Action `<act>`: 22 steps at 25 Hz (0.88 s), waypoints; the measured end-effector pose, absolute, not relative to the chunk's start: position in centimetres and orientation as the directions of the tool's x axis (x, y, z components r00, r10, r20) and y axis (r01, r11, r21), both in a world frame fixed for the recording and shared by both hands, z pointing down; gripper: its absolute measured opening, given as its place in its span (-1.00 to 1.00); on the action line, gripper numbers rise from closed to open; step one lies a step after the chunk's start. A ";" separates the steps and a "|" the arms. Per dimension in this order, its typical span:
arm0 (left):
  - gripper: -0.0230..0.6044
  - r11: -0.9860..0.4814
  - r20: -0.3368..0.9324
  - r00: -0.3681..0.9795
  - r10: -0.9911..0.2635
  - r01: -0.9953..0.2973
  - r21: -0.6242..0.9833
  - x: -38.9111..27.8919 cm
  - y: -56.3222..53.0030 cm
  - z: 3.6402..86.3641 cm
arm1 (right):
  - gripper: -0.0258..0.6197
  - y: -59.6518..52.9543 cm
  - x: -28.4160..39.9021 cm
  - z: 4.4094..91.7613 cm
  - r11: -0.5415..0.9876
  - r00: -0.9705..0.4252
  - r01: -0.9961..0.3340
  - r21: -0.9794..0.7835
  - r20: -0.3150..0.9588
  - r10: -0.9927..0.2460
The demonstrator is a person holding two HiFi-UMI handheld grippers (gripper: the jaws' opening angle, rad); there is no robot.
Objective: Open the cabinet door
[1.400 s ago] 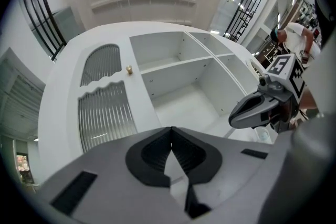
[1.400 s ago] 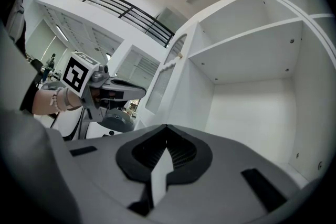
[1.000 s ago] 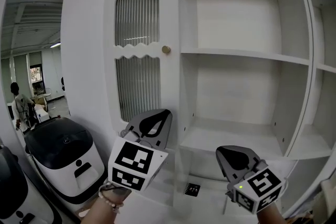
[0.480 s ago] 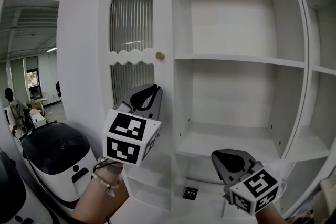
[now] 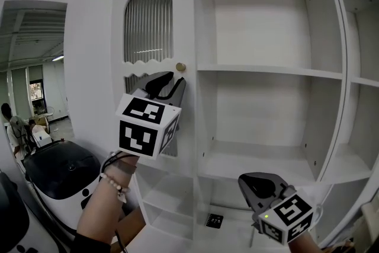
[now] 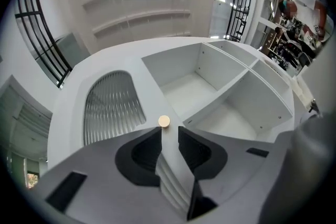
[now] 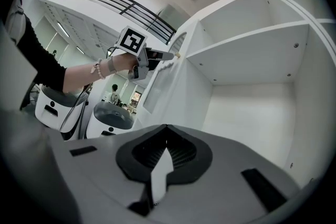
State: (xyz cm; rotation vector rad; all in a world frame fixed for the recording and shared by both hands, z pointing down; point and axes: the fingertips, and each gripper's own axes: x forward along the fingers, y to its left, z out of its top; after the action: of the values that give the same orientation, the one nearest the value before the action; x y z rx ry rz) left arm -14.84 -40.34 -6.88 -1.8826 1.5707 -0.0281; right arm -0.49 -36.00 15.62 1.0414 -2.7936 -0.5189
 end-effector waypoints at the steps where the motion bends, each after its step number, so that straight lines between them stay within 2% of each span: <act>1: -0.65 -0.040 -0.392 0.271 -0.879 -0.862 -0.506 -14.8 -40.5 -7.2 | -0.92 -35.9 -0.6 15.6 0.708 -0.759 -0.612 0.352 -0.009 -0.651; 9: -0.55 -0.018 -0.413 0.260 -0.873 -0.862 -0.506 -14.6 -41.1 -9.0 | -0.92 -35.9 -0.9 15.7 0.703 -0.757 -0.614 0.360 -0.015 -0.653; 22: -0.55 -0.036 -0.383 0.257 -0.888 -0.866 -0.498 -14.7 -42.9 -9.5 | -0.92 -36.3 -1.0 16.2 0.718 -0.755 -0.610 0.334 0.031 -0.655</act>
State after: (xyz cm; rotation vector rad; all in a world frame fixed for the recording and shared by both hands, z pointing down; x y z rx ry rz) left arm -14.66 -42.86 -9.52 -1.8791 1.5920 -0.0419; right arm -0.98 -36.31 16.17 1.0278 -2.7741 -0.4612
